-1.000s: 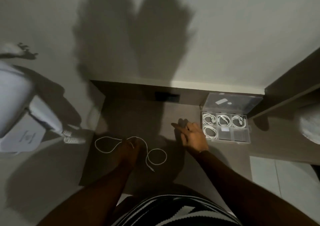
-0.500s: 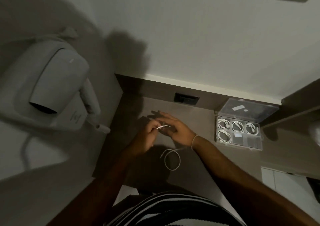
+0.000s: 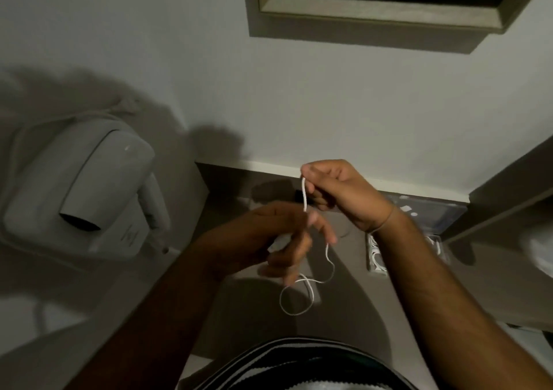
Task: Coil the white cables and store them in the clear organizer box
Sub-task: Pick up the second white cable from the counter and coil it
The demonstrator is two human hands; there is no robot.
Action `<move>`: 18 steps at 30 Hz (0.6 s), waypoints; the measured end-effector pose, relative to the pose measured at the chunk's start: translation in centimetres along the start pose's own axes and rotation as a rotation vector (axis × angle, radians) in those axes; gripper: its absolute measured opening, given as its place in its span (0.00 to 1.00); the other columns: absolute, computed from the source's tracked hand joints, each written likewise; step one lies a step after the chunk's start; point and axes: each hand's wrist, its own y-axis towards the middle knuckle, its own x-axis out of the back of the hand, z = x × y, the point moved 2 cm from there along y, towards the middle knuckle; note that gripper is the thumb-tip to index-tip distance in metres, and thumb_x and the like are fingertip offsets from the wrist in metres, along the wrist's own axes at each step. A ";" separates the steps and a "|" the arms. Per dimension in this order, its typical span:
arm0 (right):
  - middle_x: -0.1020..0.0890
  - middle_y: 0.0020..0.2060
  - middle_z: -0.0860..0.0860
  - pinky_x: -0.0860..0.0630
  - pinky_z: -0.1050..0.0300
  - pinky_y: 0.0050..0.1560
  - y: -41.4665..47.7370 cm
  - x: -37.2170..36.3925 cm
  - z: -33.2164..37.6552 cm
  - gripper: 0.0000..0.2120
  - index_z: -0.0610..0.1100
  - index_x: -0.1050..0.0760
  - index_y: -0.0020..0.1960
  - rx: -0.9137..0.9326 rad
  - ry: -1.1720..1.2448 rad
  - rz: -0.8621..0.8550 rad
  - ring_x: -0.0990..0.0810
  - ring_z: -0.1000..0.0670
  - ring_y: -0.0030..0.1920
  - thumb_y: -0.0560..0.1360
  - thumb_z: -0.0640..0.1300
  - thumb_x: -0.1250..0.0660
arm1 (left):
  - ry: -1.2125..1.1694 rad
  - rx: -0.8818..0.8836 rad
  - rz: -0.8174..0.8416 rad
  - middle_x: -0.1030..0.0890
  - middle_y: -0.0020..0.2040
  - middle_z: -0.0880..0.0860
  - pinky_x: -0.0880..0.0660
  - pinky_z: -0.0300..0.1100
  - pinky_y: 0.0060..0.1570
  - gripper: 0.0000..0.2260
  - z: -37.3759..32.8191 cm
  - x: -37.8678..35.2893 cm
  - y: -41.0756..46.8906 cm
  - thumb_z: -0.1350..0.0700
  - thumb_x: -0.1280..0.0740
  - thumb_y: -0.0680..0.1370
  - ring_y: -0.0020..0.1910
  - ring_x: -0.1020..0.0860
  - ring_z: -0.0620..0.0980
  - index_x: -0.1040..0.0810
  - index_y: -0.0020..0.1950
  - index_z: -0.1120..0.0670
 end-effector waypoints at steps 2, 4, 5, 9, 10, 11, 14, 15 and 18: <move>0.26 0.30 0.49 0.34 0.64 0.35 0.1 -1.8 -0.6 0.20 0.39 0.28 0.40 0.029 -0.120 -0.061 0.30 0.54 0.28 0.82 0.52 0.31 | -0.097 -0.144 -0.130 0.20 0.39 0.66 0.23 0.55 0.48 0.23 -1.9 -0.1 1.6 0.49 0.37 0.87 0.39 0.15 0.55 0.25 0.64 0.72; 0.25 0.30 0.53 0.35 0.61 0.36 -0.8 -3.4 -2.3 0.19 0.43 0.29 0.36 -0.070 -0.124 -0.140 0.29 0.59 0.28 0.86 0.45 0.37 | -0.122 -0.325 -0.223 0.18 0.66 0.63 0.23 0.57 0.58 0.19 -3.6 0.0 2.9 0.52 0.42 0.89 0.67 0.19 0.59 0.26 0.73 0.64; 0.27 0.28 0.53 0.37 0.59 0.33 -1.7 -4.1 -2.8 0.23 0.46 0.30 0.35 -0.114 -0.123 -0.162 0.31 0.57 0.26 0.89 0.44 0.42 | -0.052 -0.417 -0.295 0.23 0.75 0.61 0.25 0.57 0.67 0.18 -4.3 0.2 3.4 0.55 0.46 0.89 0.76 0.26 0.59 0.27 0.76 0.61; 0.31 0.27 0.52 0.34 0.55 0.34 -5.5 -3.5 -1.8 0.24 0.45 0.31 0.34 -0.089 -0.208 -0.083 0.33 0.54 0.28 0.89 0.47 0.45 | 0.446 -0.476 -0.648 0.20 0.73 0.60 0.29 0.46 0.77 0.17 -4.7 1.9 4.3 0.63 0.47 0.89 0.75 0.24 0.53 0.27 0.74 0.66; 0.31 0.27 0.51 0.34 0.53 0.35 -6.0 -2.5 -0.6 0.24 0.43 0.31 0.34 -0.073 -0.266 -0.091 0.33 0.53 0.29 0.88 0.47 0.43 | 0.511 -0.412 -0.654 0.17 0.69 0.59 0.26 0.47 0.74 0.16 -4.3 1.7 4.5 0.63 0.47 0.89 0.72 0.20 0.53 0.25 0.73 0.66; 0.32 0.28 0.50 0.34 0.52 0.36 -6.2 -1.6 0.9 0.24 0.41 0.32 0.34 -0.037 -0.356 -0.093 0.33 0.51 0.30 0.88 0.46 0.40 | 0.555 -0.341 -0.629 0.14 0.64 0.56 0.22 0.46 0.69 0.16 -3.8 1.3 4.6 0.63 0.46 0.89 0.67 0.17 0.51 0.23 0.71 0.63; 0.26 0.27 0.55 0.28 0.55 0.37 -6.6 1.0 6.1 0.22 0.48 0.26 0.33 0.074 -0.604 -0.059 0.28 0.53 0.29 0.86 0.45 0.35 | 0.621 -0.250 -0.479 0.12 0.42 0.49 0.21 0.34 0.52 0.17 -2.7 -0.9 5.4 0.61 0.42 0.87 0.43 0.15 0.43 0.15 0.57 0.46; 0.24 0.26 0.57 0.29 0.63 0.36 -6.7 1.7 7.8 0.22 0.52 0.25 0.32 0.109 -0.651 -0.072 0.28 0.58 0.27 0.85 0.48 0.34 | 0.582 -0.246 -0.426 0.16 0.34 0.54 0.19 0.38 0.50 0.17 -2.6 -1.5 5.8 0.59 0.42 0.87 0.35 0.18 0.47 0.15 0.54 0.46; 0.25 0.24 0.57 0.34 0.73 0.35 -5.7 3.3 11.2 0.22 0.56 0.28 0.29 0.262 -0.699 -0.197 0.29 0.60 0.24 0.81 0.53 0.28 | 0.255 -0.215 -0.267 0.37 0.22 0.56 0.20 0.47 0.38 0.24 -2.6 -3.1 6.6 0.46 0.46 0.88 0.20 0.33 0.47 0.15 0.50 0.58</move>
